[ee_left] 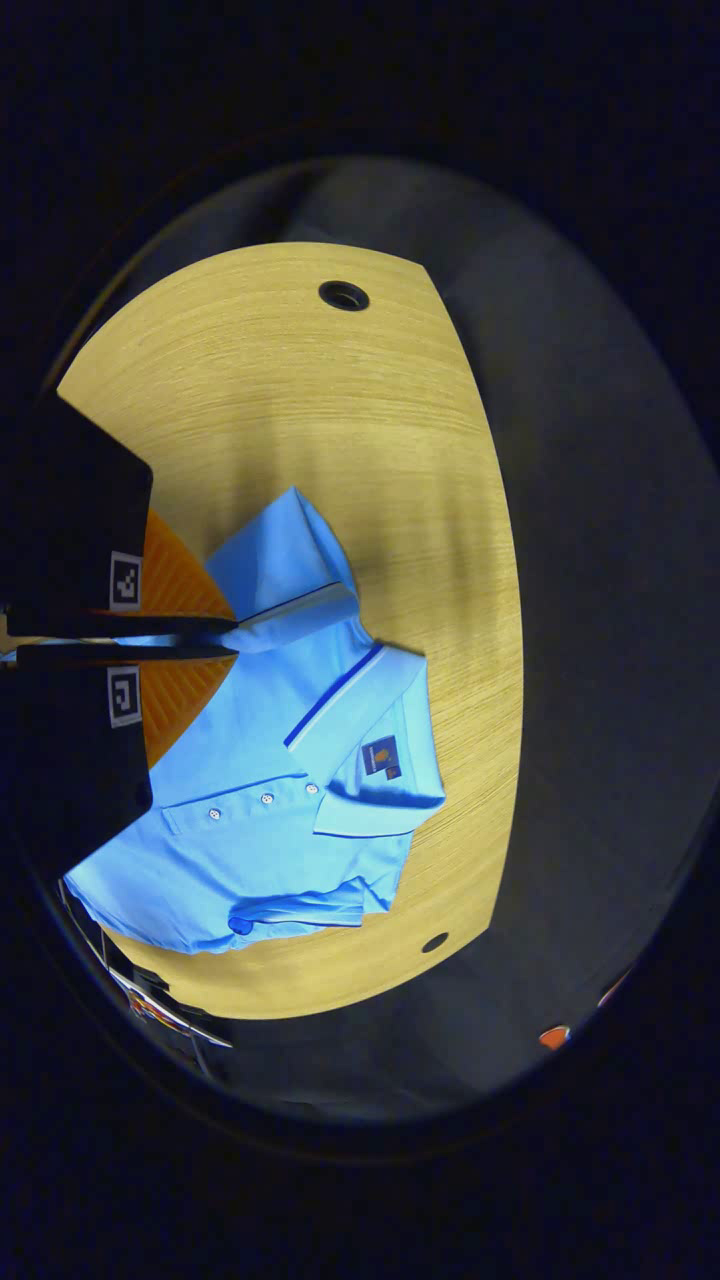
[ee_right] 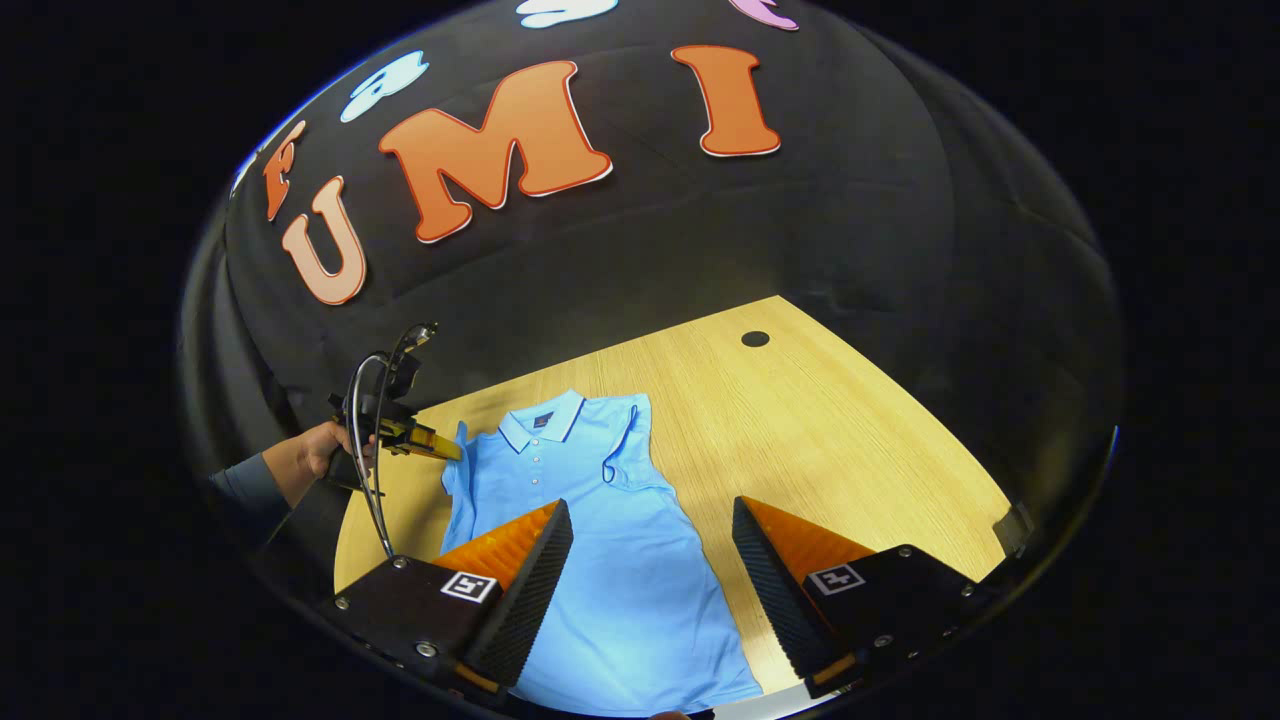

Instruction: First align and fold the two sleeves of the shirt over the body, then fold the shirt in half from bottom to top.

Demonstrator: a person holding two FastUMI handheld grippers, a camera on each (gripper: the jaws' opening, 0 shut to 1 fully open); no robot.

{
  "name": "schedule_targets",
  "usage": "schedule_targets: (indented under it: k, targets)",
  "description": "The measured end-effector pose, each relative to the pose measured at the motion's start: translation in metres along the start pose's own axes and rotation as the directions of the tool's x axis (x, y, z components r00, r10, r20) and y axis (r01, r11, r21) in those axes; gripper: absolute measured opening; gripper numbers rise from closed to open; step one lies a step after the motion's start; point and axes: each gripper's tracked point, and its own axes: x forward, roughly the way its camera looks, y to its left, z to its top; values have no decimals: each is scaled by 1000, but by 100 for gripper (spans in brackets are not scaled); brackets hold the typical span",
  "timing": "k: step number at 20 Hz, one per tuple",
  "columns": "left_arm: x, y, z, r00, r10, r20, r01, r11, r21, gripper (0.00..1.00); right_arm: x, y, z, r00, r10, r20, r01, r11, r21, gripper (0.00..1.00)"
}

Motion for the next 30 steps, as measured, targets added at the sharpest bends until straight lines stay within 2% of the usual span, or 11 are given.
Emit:
schedule_targets:
  k: [3, 8, 11, 12, 15, 16, 17, 18, 20, 23, 30]
  targets:
    - [9, -33, -1, 996, -86, -10, 86, 996, 19, 10, -5, 0, -3, 1000, -14, 5, 14, 1000, -4, 97]
    - [23, -62, -19, 977, -206, -61, 200, 975, -93, 22, -15, -5, -9, 999, -49, 4, 49, 999, 23, 97]
    - [26, -82, -26, 950, -307, -57, 293, 939, -178, 25, -19, -9, -18, 997, -72, -12, 73, 997, 29, 97]
    - [24, -90, -26, 937, -345, -50, 329, 923, -201, 34, -20, -8, -20, 997, -74, -18, 74, 997, 32, 97]
    - [12, -103, -28, 905, -425, -25, 408, 882, -236, 45, -18, 0, -25, 997, -72, -30, 73, 997, 27, 97]
    - [13, -105, -31, 905, -425, -18, 410, 882, -231, 60, -18, 1, -25, 997, -72, -34, 73, 997, 21, 97]
    - [10, -103, -34, 912, -411, -9, 399, 891, -217, 66, -18, 1, -24, 997, -70, -35, 71, 997, 14, 97]
    - [9, -98, -37, 923, -385, 3, 378, 905, -197, 84, -17, 1, -25, 997, -70, -38, 71, 997, 7, 97]
    - [-5, -84, -47, 948, -317, 26, 317, 936, -151, 100, -14, 2, -25, 997, -56, -46, 56, 998, -11, 98]
    - [-35, -75, -64, 965, -250, 75, 258, 957, -133, 100, -10, 5, -32, 997, -19, -79, 16, 999, -42, 99]
    - [-106, -67, -122, 956, -212, 201, 254, 944, -211, 100, -18, -1, -70, 981, 55, -187, -71, 994, -79, 98]
